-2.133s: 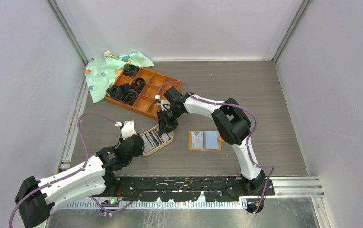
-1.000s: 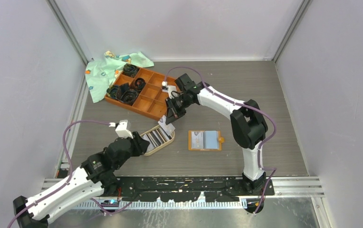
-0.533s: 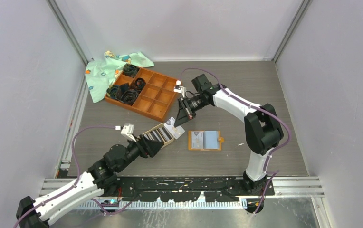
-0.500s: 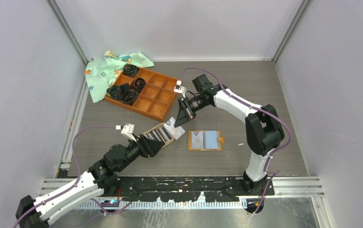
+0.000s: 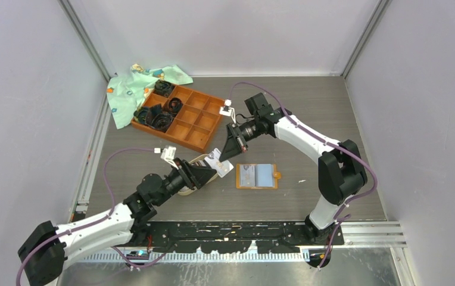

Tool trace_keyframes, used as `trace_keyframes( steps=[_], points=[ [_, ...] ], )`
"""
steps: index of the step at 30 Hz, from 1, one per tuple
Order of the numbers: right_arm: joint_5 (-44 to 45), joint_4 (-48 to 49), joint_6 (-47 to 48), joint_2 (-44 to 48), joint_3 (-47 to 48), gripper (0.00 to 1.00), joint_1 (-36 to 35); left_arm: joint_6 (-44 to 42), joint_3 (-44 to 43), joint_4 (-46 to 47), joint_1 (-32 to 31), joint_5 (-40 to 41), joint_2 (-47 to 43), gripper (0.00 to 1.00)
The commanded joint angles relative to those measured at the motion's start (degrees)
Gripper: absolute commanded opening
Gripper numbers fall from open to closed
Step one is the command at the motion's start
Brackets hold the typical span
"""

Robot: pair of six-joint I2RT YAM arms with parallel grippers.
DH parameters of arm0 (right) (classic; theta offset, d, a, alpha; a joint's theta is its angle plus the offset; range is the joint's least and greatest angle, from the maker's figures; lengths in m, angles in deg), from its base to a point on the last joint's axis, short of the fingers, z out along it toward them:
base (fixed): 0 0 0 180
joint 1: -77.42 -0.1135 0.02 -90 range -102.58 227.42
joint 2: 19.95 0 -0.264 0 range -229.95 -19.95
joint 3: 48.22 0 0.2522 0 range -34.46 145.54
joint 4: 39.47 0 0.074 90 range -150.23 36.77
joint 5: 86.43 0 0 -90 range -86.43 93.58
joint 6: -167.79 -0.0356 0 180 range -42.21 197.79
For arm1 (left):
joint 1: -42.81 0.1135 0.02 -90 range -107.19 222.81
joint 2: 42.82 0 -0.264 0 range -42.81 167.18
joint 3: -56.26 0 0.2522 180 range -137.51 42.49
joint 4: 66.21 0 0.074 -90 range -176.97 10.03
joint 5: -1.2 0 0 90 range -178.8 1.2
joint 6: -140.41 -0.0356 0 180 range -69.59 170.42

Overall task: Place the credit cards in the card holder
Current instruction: Pick up the credit card from the storage box, then insert the credit card into the card holder.

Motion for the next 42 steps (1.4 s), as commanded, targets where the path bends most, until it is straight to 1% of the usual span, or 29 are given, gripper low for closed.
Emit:
trace_keyframes(
  steps=[1,6,7,11,15,17,19,21,23,24,25,26,27,28,29,31,32,34,37,39,40,42],
  points=[
    [-2.5,2.0,1.4,3.2,-0.6,0.01,0.0,-0.9,-4.5,9.6,0.0,-1.9,1.7,0.47],
    [-3.0,1.5,2.8,3.5,-0.8,0.01,0.0,-1.3,-6.3,9.8,0.3,-2.5,3.8,0.36],
    [-3.1,1.1,3.5,3.6,-0.8,0.01,0.0,-1.3,-6.5,9.9,0.4,-3.8,4.3,0.34],
    [-3.3,-2.8,8.8,4.1,-0.4,0.01,-0.1,-1.2,-7.0,11.2,0.8,-5.7,5.8,0.25],
    [-3.3,-6.7,13.4,4.8,-0.2,0.01,-0.1,-1.1,-7.1,11.8,1.3,-6.4,6.8,0.25],
    [-3.5,-6.7,13.7,5.0,-0.5,0.01,-0.1,-0.9,-7.0,12.9,1.6,-6.7,7.3,0.29],
    [-4.1,-6.8,13.8,4.9,-0.5,0.01,-0.1,-0.6,-7.0,13.6,1.9,-7.3,8.0,0.35],
    [-4.3,-6.9,13.9,4.8,-0.5,0.01,-0.2,-0.3,-7.1,14.3,2.1,-7.9,8.6,0.36],
    [-4.3,-6.9,13.9,4.8,-0.6,0.01,-0.2,-0.1,-7.1,15.4,2.2,-8.5,9.3,0.34],
    [-4.2,-7.0,13.9,4.8,-0.6,0.01,-0.2,0.0,-7.0,16.2,2.3,-8.6,9.7,0.31],
    [-4.2,-7.0,14.0,4.8,-0.6,0.01,-0.2,0.1,-6.9,16.9,2.4,-8.9,10.0,0.24],
    [-4.0,-7.0,14.2,4.8,-0.6,0.01,-0.2,0.1,-6.9,17.3,2.5,-9.2,10.3,0.12],
    [-3.5,-7.3,14.6,4.8,-0.5,0.03,-0.2,0.1,-7.0,17.4,2.7,-9.4,10.6,0.02],
    [-2.8,-8.0,15.4,4.9,-0.2,0.07,-0.2,0.0,-7.0,17.5,2.8,-9.7,10.7,0.00],
    [-1.2,-9.3,16.8,5.1,0.1,0.13,-0.2,-0.3,-6.9,17.5,2.9,-10.0,10.8,0.00],
    [2.4,-14.5,22.7,5.2,1.8,0.28,-0.2,-0.5,-6.7,16.7,3.3,-10.3,10.8,0.00],
    [4.9,-18.3,25.9,5.4,2.8,0.33,0.0,-0.6,-6.7,15.6,3.6,-10.4,10.8,0.00],
    [10.2,-20.2,29.5,6.3,3.7,0.41,0.7,-1.0,-6.6,12.9,4.3,-10.4,10.5,0.00],
    [18.1,-18.2,32.8,9.4,1.8,0.44,2.7,-1.3,-7.0,8.4,4.8,-10.6,10.9,0.00],
    [22.9,-14.8,36.1,12.7,-1.7,0.44,4.2,-1.5,-8.1,5.1,5.0,-10.9,11.8,0.00],
    [25.6,-12.9,38.4,14.5,-4.1,0.43,4.9,-1.5,-8.7,3.8,5.0,-11.3,12.6,0.00],
    [30.2,-9.5,47.5,19.3,-10.8,0.45,5.9,-1.4,-10.1,2.6,5.0,-12.5,15.3,0.00]
  ],
)
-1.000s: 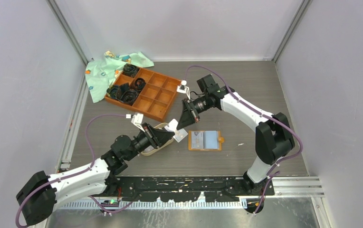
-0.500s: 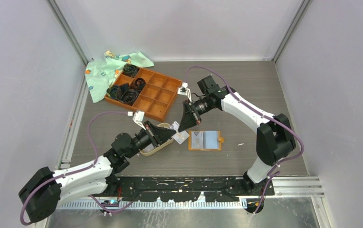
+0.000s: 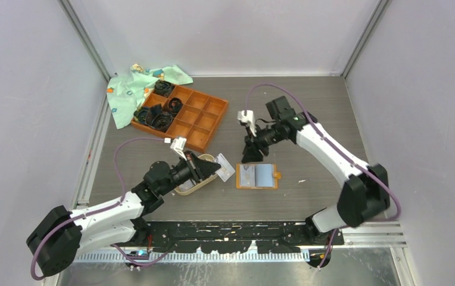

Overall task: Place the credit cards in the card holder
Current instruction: Insert the credit card into the card holder.

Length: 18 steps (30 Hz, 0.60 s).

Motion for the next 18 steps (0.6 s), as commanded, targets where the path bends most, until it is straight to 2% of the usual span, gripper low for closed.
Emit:
trace_keyframes(
  steps=[1,3,4,9,12,14,18],
  points=[
    [13.9,6.2,20.1,10.7,-10.8,0.50,2.3,-0.9,-4.9,-3.3,0.3,-3.3,4.7,0.00],
    [17.3,6.8,28.5,12.7,-15.4,0.61,2.8,-0.4,-6.7,-2.2,0.3,-5.5,9.5,0.00],
    [18.8,6.1,32.5,12.9,-17.0,0.62,2.9,-0.1,-7.6,-1.5,0.3,-6.6,11.7,0.00],
    [21.8,3.3,46.9,13.3,-23.4,0.68,2.9,0.8,-12.5,2.8,0.4,-11.0,22.9,0.00],
    [21.3,1.6,51.3,13.5,-24.7,0.68,2.9,0.3,-15.5,2.8,0.4,-12.4,28.2,0.00],
    [19.9,-1.2,55.5,13.0,-24.6,0.62,2.9,0.4,-16.7,3.4,0.4,-12.7,31.3,0.00],
    [18.6,-8.8,66.4,9.3,-24.2,0.39,2.9,1.8,-18.6,6.5,0.3,-14.1,36.8,0.00]
  ],
)
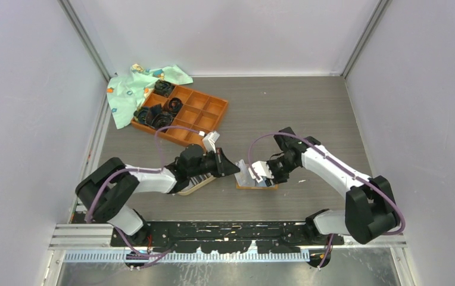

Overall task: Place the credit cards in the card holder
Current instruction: Insert the credit card into the card holder.

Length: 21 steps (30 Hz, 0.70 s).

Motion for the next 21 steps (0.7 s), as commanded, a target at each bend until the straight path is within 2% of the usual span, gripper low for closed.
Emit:
trace_keyframes(
  steps=[1,3,6,21],
  points=[
    [-1.9,-8.3,14.8,-3.9,1.4,0.32,-0.1,1.2,-3.7,7.4,0.2,-3.5,4.8,0.00],
    [-1.5,-9.9,15.4,-6.5,2.2,0.21,-0.3,1.8,-5.0,8.3,0.2,-4.1,7.7,0.00],
    [0.1,-9.9,15.6,-7.9,2.5,0.13,-1.2,2.5,-6.8,8.8,0.2,-5.1,10.5,0.00],
    [5.7,-8.6,16.0,-10.4,1.0,0.10,-4.9,2.1,-11.7,2.9,0.3,-2.9,17.1,0.00]
  ],
)
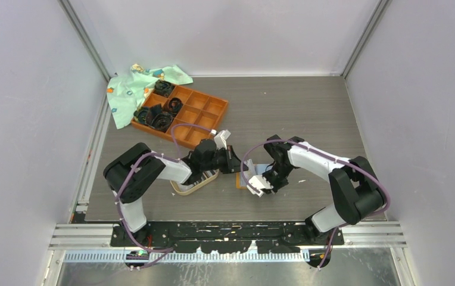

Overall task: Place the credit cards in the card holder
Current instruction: Insert the credit card into the card holder.

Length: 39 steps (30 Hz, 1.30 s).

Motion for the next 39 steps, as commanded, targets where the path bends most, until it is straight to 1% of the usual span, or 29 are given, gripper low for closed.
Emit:
trace_keyframes(
  steps=[1,6,15,23,28,29,31,34,37,39],
  points=[
    [1.4,-1.5,1.7,0.0,0.9,0.10,-0.4,-0.3,-1.7,-0.4,0.2,0.9,0.5,0.00],
    [1.6,-2.3,1.5,-0.7,1.6,0.09,-0.4,-0.7,-2.3,-1.3,0.2,1.1,1.5,0.00],
    [1.9,-2.0,0.8,-0.9,1.6,0.09,-0.4,1.1,-3.4,-0.2,0.2,-1.5,3.6,0.00],
    [2.2,-1.7,-0.3,-0.9,1.9,0.08,-0.4,5.2,-2.8,4.1,0.1,-2.9,4.5,0.00],
    [-1.4,-6.5,-2.9,1.8,5.4,0.10,0.2,6.8,-1.0,6.4,0.2,-2.0,3.1,0.00],
    [-2.9,-7.6,-3.6,2.5,6.3,0.13,0.8,7.1,-0.7,7.0,0.2,-1.8,2.7,0.00],
    [-4.7,-8.4,-5.6,4.3,7.5,0.22,2.0,7.6,0.2,7.7,0.2,-1.4,1.9,0.00],
    [-4.5,-4.9,-11.8,6.2,7.5,0.43,4.7,8.1,1.1,8.3,0.2,-0.8,1.2,0.00],
    [0.5,2.3,-19.9,6.9,5.7,0.71,7.3,8.9,1.4,9.0,0.0,-0.1,1.5,0.00],
    [2.8,5.2,-22.2,6.7,4.4,0.84,8.8,9.5,1.3,9.9,-0.1,0.2,2.3,0.00]
  ],
)
